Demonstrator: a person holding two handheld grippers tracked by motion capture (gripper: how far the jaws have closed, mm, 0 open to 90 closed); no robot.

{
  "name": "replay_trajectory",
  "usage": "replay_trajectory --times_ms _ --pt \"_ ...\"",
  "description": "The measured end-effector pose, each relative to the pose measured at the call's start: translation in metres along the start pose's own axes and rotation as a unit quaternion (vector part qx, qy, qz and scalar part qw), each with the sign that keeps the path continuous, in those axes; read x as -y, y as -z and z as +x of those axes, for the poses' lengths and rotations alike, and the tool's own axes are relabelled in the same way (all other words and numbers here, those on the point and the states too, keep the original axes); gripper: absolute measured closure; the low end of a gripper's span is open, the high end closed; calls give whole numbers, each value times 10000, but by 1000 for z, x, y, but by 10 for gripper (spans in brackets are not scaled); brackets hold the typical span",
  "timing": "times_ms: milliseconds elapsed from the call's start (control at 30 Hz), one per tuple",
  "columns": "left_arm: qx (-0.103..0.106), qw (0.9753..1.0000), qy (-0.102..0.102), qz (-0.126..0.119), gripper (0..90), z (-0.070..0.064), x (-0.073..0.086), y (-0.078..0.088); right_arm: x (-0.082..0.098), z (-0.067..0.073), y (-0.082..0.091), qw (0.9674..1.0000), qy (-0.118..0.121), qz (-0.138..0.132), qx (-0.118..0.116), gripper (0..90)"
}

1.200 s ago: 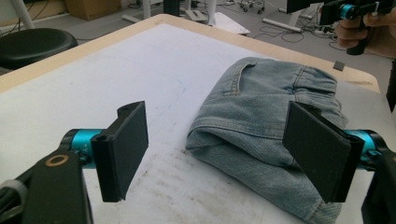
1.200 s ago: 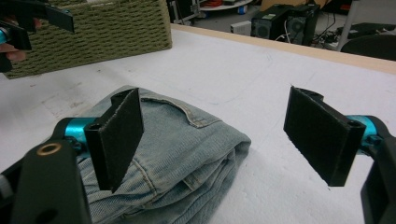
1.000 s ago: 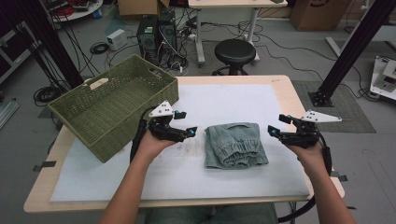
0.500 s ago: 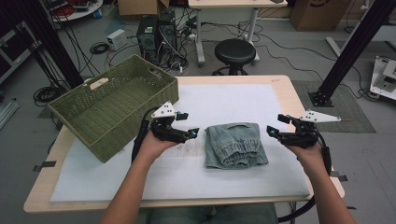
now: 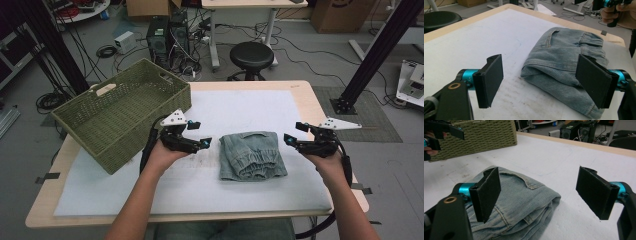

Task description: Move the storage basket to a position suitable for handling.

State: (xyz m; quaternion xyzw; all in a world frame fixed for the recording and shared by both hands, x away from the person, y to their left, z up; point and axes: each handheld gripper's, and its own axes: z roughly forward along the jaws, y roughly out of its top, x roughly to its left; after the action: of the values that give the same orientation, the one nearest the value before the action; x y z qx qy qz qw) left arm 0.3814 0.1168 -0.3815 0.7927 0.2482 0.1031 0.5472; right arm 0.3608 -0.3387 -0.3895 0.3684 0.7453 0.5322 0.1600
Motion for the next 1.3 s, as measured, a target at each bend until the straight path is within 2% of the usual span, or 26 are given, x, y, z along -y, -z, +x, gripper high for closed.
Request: replay_trajectory --times_ms 167,333,433,533,600,733,867,1067,1167,1300 --pt "-98 9999 -62 -54 223 -3 -7 8 1 1 -2 10000 25 44 -40 203" --pt "-217 9995 -93 -224 223 0 -23 24 -1 2 -2 10000 63 10 -65 203" --pt "-241 9993 -136 -237 223 3 -30 35 0 2 -3 9999 65 37 -71 203" --pt "-278 9994 -102 -175 223 11 -37 49 0 2 -2 10000 79 23 -56 203" --pt "-280 9993 -28 -235 223 19 -39 60 -1 2 -1 10000 79 9 -49 203" --pt "-465 9986 111 -229 224 38 -42 83 -1 2 0 10000 57 6 -40 203" --pt "-724 9972 188 -69 224 54 -40 100 -1 2 0 10000 57 21 -33 203" --pt "-933 9948 350 214 226 79 -34 117 -1 1 -1 10000 51 31 -22 203" --pt "-1021 9932 466 309 228 90 -30 118 -1 0 -1 10000 49 27 -10 203" --pt "-1018 9914 561 607 234 103 -25 111 0 0 -1 10000 38 50 -8 203"
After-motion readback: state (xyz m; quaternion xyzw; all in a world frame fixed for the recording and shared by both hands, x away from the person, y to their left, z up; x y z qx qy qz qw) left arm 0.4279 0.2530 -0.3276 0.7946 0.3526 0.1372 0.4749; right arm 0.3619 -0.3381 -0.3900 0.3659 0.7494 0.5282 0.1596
